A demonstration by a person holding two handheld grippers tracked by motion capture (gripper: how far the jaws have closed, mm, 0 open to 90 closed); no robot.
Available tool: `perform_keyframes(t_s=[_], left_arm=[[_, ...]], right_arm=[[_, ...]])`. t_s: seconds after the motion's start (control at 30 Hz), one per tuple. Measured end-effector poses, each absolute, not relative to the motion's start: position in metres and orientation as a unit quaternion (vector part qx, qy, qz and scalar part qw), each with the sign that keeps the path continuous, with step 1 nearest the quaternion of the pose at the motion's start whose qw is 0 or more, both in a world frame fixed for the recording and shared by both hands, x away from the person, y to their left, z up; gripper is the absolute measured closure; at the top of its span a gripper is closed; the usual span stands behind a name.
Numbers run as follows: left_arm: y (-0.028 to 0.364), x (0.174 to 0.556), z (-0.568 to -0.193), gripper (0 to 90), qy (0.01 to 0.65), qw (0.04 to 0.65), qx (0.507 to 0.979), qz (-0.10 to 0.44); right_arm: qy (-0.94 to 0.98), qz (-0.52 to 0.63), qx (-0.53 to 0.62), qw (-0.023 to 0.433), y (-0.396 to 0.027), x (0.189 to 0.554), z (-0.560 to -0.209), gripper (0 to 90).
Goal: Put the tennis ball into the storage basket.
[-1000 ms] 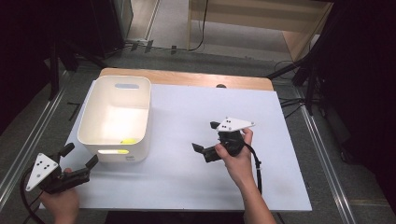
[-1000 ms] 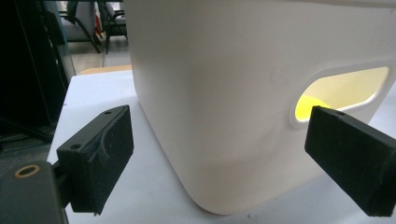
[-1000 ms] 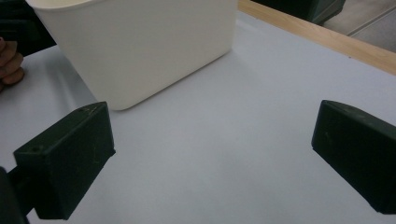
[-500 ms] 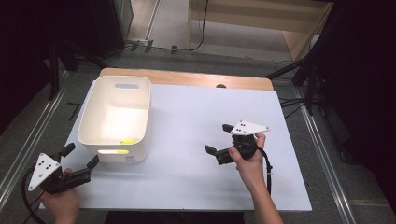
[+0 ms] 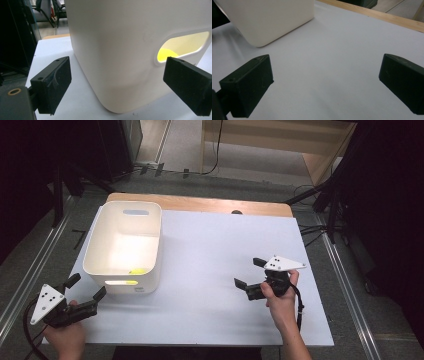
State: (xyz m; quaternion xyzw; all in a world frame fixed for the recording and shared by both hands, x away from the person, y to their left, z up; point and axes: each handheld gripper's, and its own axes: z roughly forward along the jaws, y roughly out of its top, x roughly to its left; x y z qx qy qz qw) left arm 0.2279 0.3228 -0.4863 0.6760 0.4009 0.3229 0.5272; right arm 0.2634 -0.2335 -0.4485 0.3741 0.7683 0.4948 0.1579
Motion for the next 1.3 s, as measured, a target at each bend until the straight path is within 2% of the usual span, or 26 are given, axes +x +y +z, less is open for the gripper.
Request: perform_keyframes(t_s=[1.3], left_arm=[[0.324, 0.227, -0.486, 7.9, 0.398, 0.529, 0.677, 0.322]], right_arm=[[0.712, 0.515, 0.437, 0.191, -0.306, 0.226, -0.494, 0.0]])
